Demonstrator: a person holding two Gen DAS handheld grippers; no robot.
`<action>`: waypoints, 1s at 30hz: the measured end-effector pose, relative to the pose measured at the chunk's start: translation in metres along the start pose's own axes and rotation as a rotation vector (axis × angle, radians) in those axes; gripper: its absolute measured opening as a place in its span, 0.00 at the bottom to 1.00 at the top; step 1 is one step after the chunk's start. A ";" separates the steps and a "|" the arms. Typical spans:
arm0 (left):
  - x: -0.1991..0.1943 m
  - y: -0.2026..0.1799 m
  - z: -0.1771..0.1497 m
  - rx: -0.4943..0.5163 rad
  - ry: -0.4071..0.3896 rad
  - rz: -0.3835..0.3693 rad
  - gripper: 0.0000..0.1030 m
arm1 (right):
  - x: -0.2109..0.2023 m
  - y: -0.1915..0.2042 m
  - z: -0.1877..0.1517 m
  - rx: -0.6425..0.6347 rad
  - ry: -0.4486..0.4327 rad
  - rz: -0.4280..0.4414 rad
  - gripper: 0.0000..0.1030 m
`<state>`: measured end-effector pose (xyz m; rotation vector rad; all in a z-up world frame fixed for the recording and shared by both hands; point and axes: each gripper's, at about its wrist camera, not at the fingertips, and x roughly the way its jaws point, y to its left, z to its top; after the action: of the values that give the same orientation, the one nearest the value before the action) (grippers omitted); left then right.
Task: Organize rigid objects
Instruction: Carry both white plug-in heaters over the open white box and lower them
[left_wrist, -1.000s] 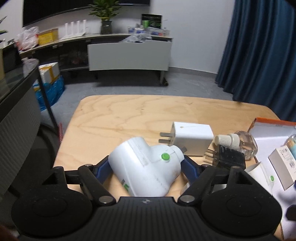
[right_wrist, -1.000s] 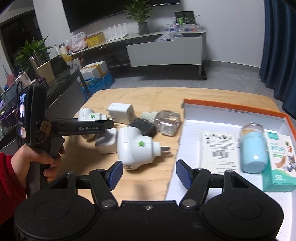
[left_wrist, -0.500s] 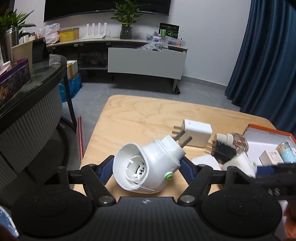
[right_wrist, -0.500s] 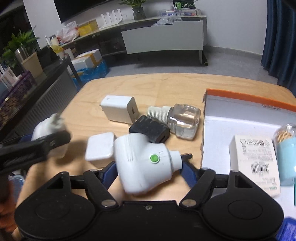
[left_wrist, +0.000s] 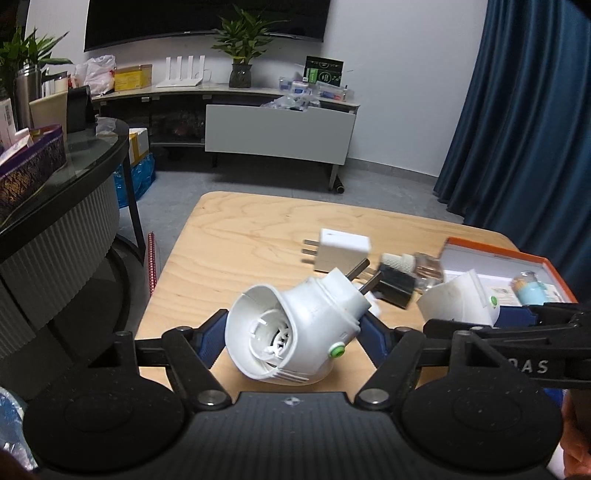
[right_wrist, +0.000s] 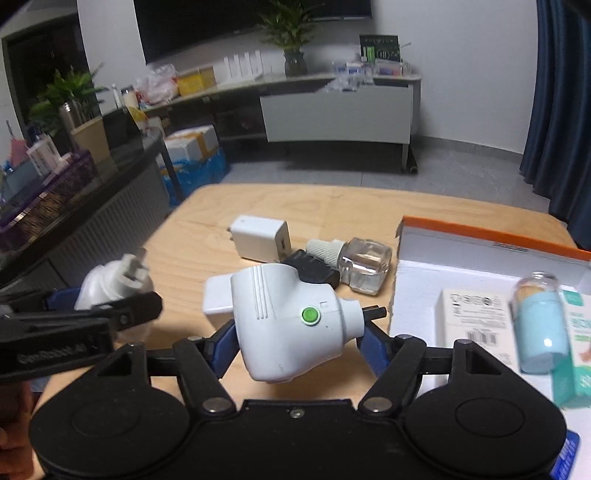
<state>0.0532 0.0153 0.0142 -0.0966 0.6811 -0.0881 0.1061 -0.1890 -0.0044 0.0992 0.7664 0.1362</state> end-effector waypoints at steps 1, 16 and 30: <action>-0.004 -0.002 -0.001 0.000 -0.001 0.001 0.72 | -0.007 0.000 -0.002 -0.007 -0.008 -0.005 0.80; -0.046 -0.025 -0.015 -0.016 0.006 0.011 0.72 | -0.087 -0.005 -0.034 0.017 -0.063 -0.071 0.80; -0.063 -0.053 -0.027 0.007 0.011 -0.034 0.72 | -0.127 -0.021 -0.064 0.043 -0.080 -0.118 0.80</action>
<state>-0.0157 -0.0318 0.0387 -0.1009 0.6899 -0.1235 -0.0266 -0.2274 0.0336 0.0989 0.6933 0.0035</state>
